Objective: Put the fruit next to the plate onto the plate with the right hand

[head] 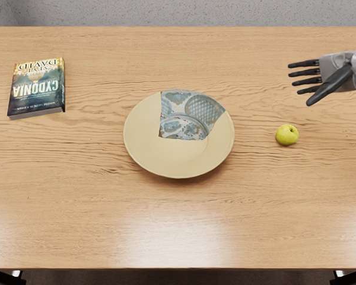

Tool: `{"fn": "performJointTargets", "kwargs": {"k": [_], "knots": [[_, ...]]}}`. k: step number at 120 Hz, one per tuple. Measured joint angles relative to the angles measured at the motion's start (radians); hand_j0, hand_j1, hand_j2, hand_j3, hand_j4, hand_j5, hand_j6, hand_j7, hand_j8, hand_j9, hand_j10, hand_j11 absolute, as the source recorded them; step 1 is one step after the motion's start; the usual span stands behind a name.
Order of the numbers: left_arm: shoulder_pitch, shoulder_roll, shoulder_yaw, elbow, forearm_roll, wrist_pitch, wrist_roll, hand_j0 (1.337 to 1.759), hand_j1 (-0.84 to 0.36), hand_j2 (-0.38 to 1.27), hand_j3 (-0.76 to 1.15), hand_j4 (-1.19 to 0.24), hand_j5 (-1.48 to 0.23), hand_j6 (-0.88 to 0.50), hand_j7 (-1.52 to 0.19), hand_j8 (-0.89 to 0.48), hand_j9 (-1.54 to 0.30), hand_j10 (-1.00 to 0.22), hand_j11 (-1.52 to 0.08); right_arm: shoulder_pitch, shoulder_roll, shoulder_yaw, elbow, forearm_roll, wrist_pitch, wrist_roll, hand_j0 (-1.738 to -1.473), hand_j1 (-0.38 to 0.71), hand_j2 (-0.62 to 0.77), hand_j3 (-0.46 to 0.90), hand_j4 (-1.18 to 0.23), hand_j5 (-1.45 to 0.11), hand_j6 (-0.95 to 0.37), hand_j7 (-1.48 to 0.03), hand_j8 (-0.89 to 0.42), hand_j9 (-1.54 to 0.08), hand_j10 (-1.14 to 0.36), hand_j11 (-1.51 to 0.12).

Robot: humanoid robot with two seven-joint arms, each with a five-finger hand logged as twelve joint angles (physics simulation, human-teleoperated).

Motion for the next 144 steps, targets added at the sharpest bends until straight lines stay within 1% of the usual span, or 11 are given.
{"fn": "performJointTargets", "kwargs": {"k": [25, 34, 38, 44, 58, 68, 79, 88, 100, 120, 144], "knots": [[0.000, 0.000, 0.000, 0.000, 0.000, 0.000, 0.000, 1.658, 0.34, 0.00, 0.00, -0.01, -0.01, -0.01, -0.01, -0.01, -0.01, -0.01, -0.01, 0.010, 0.018, 0.005, 0.012, 0.002, 0.000, 0.000, -1.658, -0.35, 0.00, 0.00, 0.00, 0.00, 0.00, 0.00, 0.00, 0.00, 0.00, 0.00], [0.000, 0.000, 0.000, 0.000, 0.000, 0.000, 0.000, 1.658, 0.34, 0.00, 0.00, -0.01, -0.01, -0.01, -0.01, -0.01, -0.01, -0.01, -0.01, 0.074, 0.015, -0.001, 0.040, -0.077, 0.000, 0.000, -1.658, -0.35, 0.00, 0.00, 0.00, 0.00, 0.00, 0.00, 0.00, 0.00, 0.00, 0.00], [0.000, 0.000, 0.000, 0.000, 0.000, 0.000, 0.000, 1.658, 0.34, 0.00, 0.00, -0.01, -0.01, -0.01, -0.01, -0.01, -0.01, -0.01, -0.01, 0.125, 0.002, -0.016, 0.099, -0.146, 0.000, 0.000, -1.658, -0.35, 0.00, 0.00, 0.00, 0.00, 0.00, 0.00, 0.00, 0.00, 0.00, 0.00], [0.000, 0.000, 0.000, 0.000, 0.000, 0.000, 0.000, 1.658, 0.34, 0.00, 0.00, -0.01, -0.01, -0.01, -0.01, -0.01, -0.01, -0.01, -0.01, 0.217, -0.024, -0.089, 0.237, -0.231, -0.069, 0.000, -1.658, -0.35, 0.00, 0.00, 0.00, 0.00, 0.00, 0.00, 0.00, 0.00, 0.00, 0.00], [0.000, 0.000, 0.000, 0.000, 0.000, 0.000, 0.000, 1.658, 0.34, 0.00, 0.00, -0.01, -0.01, -0.01, -0.01, -0.01, -0.01, -0.01, -0.01, 0.347, -0.063, -0.322, 0.527, -0.328, -0.411, 0.000, -1.658, -0.35, 0.00, 0.00, 0.00, 0.00, 0.00, 0.00, 0.00, 0.00, 0.00, 0.00], [0.000, 0.000, 0.000, 0.000, 0.000, 0.000, 0.000, 1.658, 0.34, 0.00, 0.00, -0.01, -0.01, -0.01, -0.01, -0.01, -0.01, -0.01, -0.01, 0.363, -0.072, -0.483, 0.680, -0.395, -0.658, 0.000, -1.658, -0.35, 0.00, 0.00, 0.00, 0.00, 0.00, 0.00, 0.00, 0.00, 0.00, 0.00], [0.000, 0.000, 0.000, 0.000, 0.000, 0.000, 0.000, 1.658, 0.34, 0.00, 0.00, -0.01, -0.01, -0.01, -0.01, -0.01, -0.01, -0.01, -0.01, 0.285, -0.052, -0.571, 0.777, -0.519, -0.851, 0.000, -1.658, -0.35, 0.00, 0.00, 0.00, 0.00, 0.00, 0.00, 0.00, 0.00, 0.00, 0.00], [0.000, 0.000, 0.000, 0.000, 0.000, 0.000, 0.000, 1.658, 0.34, 0.00, 0.00, -0.01, -0.01, -0.01, -0.01, -0.01, -0.01, -0.01, -0.01, 0.246, -0.044, -0.600, 0.810, -0.574, -0.934, 0.000, -1.658, -0.34, 0.00, 0.00, -0.01, -0.01, -0.01, -0.01, -0.01, -0.01, -0.01, -0.01], [0.000, 0.000, 0.000, 0.000, 0.000, 0.000, 0.000, 1.658, 0.34, 0.00, 0.00, -0.01, -0.01, -0.01, -0.01, -0.01, -0.01, -0.01, -0.01, 0.214, -0.035, -0.611, 0.822, -0.606, -0.996, 0.000, -1.658, -0.24, -0.02, 0.00, -0.09, -0.12, -0.10, -0.12, -0.09, -0.12, -0.09, -0.12], [0.000, 0.000, 0.000, 0.000, 0.000, 0.000, 0.000, 1.658, 0.34, 0.00, 0.00, -0.01, -0.01, -0.01, -0.01, -0.01, -0.01, -0.01, -0.01, 0.181, 0.027, -0.583, 0.819, -0.622, -1.159, 0.000, -1.658, -0.14, -0.03, 0.00, -0.18, -0.23, -0.18, -0.23, -0.18, -0.23, -0.18, -0.23], [0.000, 0.000, 0.000, 0.000, 0.000, 0.000, 0.000, 1.658, 0.34, 0.00, 0.00, -0.01, -0.01, -0.01, -0.01, -0.01, -0.01, -0.01, -0.01, 0.136, 0.056, -0.566, 0.789, -0.625, -1.213, 0.000, -1.658, -0.09, -0.04, 0.00, -0.22, -0.28, -0.22, -0.28, -0.22, -0.28, -0.22, -0.28]]}}
